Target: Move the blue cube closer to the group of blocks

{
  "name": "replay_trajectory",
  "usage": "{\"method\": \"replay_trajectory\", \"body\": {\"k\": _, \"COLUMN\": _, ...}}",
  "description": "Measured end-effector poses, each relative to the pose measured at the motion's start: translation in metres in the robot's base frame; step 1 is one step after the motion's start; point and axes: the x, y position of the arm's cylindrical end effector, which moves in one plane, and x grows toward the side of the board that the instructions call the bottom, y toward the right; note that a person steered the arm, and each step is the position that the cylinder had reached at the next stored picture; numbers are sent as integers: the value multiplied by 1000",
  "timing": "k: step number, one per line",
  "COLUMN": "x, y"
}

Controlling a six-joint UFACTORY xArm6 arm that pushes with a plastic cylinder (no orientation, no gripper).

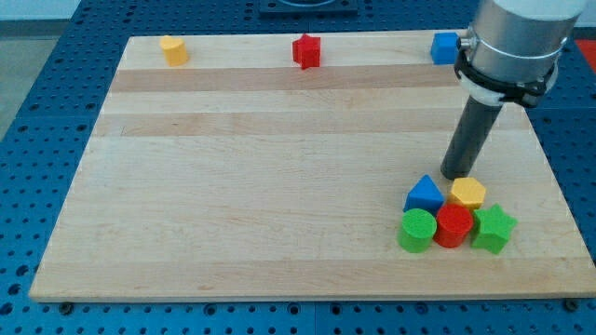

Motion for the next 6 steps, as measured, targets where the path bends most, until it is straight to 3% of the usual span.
{"method": "replay_trajectory", "body": {"k": 4, "x": -148, "y": -67}}
{"method": "replay_trajectory", "body": {"k": 6, "x": -213, "y": -74}}
